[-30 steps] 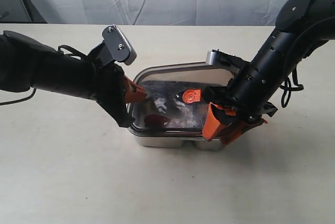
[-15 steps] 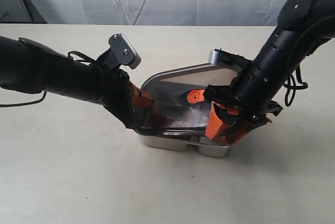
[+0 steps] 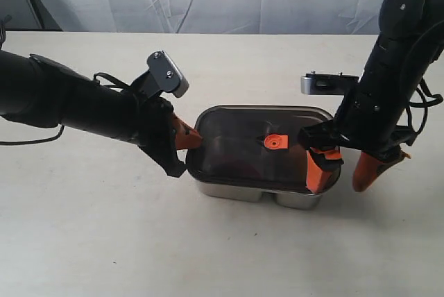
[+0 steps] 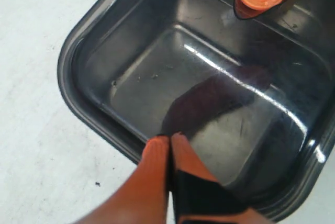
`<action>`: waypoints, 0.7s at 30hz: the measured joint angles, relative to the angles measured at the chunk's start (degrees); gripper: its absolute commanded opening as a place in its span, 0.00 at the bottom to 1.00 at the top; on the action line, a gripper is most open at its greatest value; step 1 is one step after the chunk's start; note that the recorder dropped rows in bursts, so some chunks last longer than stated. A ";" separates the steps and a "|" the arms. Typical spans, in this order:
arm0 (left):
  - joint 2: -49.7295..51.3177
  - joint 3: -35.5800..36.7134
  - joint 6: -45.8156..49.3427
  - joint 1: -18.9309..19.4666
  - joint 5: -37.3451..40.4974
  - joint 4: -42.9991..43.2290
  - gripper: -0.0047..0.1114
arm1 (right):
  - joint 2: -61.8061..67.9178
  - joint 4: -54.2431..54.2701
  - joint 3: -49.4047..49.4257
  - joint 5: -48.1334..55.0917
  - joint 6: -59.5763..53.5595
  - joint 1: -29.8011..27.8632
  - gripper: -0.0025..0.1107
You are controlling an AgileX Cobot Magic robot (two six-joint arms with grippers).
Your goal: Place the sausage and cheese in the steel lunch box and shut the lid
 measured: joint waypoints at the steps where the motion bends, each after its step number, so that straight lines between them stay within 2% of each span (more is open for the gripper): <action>1: 0.00 0.00 0.00 0.00 -0.09 0.00 0.04 | 0.00 -0.72 0.00 0.00 0.13 -0.09 0.76; 12: 0.00 0.00 0.00 0.00 -0.09 0.09 0.04 | -0.28 -1.43 0.08 0.00 0.23 -0.09 0.76; 14: 0.00 0.00 0.00 0.00 -0.09 0.09 0.04 | -1.32 -1.43 0.08 0.00 -1.43 -0.09 0.72; 17: 0.00 0.00 -0.10 0.00 -0.09 0.09 0.04 | -3.87 -0.63 0.08 0.00 -3.48 -0.09 0.52; 18: 0.00 0.00 -0.10 0.00 -0.09 0.09 0.04 | -4.65 -0.51 0.08 0.00 -3.74 -0.09 0.43; 19: 0.00 0.00 -0.10 0.00 -0.09 0.09 0.04 | -5.66 -0.42 0.08 0.00 -3.90 -0.09 0.20; 20: 0.00 0.00 -0.21 0.00 -0.09 0.09 0.04 | -7.56 -0.42 0.08 0.00 -4.24 -0.09 0.07; 21: 0.00 0.00 -0.21 0.00 -0.09 0.09 0.04 | -8.19 -0.42 0.08 -0.40 -4.25 -0.09 0.03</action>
